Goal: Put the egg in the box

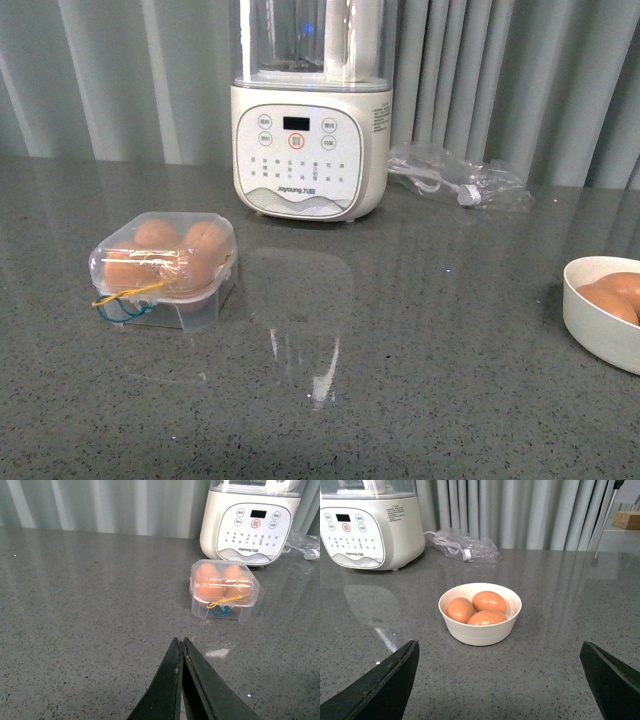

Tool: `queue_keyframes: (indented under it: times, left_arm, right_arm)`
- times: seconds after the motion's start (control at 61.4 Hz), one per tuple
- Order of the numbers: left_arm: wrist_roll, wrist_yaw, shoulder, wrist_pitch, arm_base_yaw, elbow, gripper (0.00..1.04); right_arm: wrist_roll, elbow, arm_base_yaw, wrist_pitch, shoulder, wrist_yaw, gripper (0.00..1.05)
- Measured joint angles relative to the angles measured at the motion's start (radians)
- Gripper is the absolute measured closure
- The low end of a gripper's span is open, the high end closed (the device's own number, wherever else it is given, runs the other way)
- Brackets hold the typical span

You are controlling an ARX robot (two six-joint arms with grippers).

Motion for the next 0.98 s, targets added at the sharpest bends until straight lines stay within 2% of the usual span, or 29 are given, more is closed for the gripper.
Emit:
queue_keyframes:
  times: [0.065, 0.114, 0.244, 0.326, 0.424, 0.538, 0.978]
  left_arm:
    - [-0.001, 0.0, 0.0, 0.0, 0.0, 0.0, 1.0]
    - [0.0, 0.0, 0.0, 0.0, 0.0, 0.0, 0.88]
    - [0.0, 0.0, 0.0, 0.0, 0.0, 0.0, 0.67]
    - [0.0, 0.0, 0.0, 0.0, 0.0, 0.0, 0.46]
    - [0.0, 0.0, 0.0, 0.0, 0.0, 0.0, 0.26]
    - [0.0, 0.0, 0.0, 0.0, 0.0, 0.0, 0.07]
    - [0.0, 0.0, 0.0, 0.0, 0.0, 0.0, 0.07]
  right_arm:
    - [0.0, 0.0, 0.0, 0.0, 0.0, 0.0, 0.07]
    - [0.0, 0.0, 0.0, 0.0, 0.0, 0.0, 0.07]
    - [0.0, 0.0, 0.0, 0.0, 0.0, 0.0, 0.07]
    - [0.0, 0.0, 0.0, 0.0, 0.0, 0.0, 0.07]
    - [0.0, 0.0, 0.0, 0.0, 0.0, 0.0, 0.07]
    - [0.0, 0.0, 0.0, 0.0, 0.0, 0.0, 0.07]
    - [0.0, 0.0, 0.0, 0.0, 0.0, 0.0, 0.07]
